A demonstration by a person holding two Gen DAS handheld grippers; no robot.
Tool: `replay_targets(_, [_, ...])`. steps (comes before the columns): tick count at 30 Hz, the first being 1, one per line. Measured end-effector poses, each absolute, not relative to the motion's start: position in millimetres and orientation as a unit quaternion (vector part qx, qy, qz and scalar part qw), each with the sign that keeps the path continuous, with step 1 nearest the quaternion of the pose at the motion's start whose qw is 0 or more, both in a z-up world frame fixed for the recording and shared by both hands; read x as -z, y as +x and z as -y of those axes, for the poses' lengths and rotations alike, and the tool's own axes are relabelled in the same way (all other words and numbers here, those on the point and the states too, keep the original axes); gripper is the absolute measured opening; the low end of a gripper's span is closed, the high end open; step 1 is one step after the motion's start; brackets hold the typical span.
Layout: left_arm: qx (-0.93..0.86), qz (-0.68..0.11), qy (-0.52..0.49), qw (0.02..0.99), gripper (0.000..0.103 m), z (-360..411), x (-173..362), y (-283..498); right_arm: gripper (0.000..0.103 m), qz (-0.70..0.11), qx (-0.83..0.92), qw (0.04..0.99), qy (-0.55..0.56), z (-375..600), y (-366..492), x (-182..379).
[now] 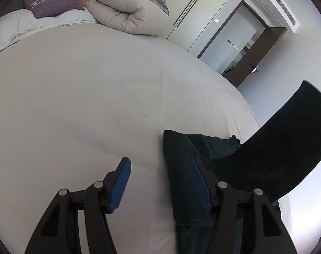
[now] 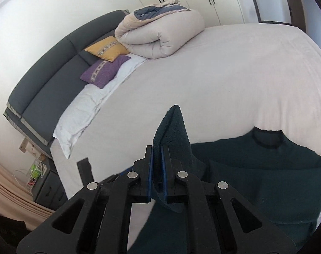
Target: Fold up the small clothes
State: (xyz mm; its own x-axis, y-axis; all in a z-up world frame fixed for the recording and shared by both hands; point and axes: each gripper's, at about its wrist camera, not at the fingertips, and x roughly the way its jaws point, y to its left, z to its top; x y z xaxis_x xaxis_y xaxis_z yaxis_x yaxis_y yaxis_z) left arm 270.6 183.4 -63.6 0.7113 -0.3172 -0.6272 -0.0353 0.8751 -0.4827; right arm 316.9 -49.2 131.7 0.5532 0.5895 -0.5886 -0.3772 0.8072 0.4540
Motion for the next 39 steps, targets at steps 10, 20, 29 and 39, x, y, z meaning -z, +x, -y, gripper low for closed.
replay_targets(10, [0.08, -0.367, -0.247, 0.893, 0.061, -186.0, 62.7, 268.0, 0.006, -0.357, -0.233, 0.889, 0.164, 86.5, 317.7, -160.2])
replay_targets(20, [0.091, -0.375, -0.24, 0.891, 0.061, -175.3, 69.3, 279.8, 0.006, -0.432, -0.031, 0.851, 0.298, 271.9, 326.8, 14.0])
replay_targets(29, [0.132, -0.376, -0.187, 0.898, 0.054, -134.4, 57.3, 279.3, 0.006, -0.444, 0.001, 0.835, 0.324, 322.8, 320.9, 82.7])
replay_targets(39, [0.135, -0.438, -0.116, 0.881, 0.051, -70.5, 74.7, 337.5, 0.006, -0.453, -0.01, 0.829, 0.326, 321.0, 328.3, 103.3])
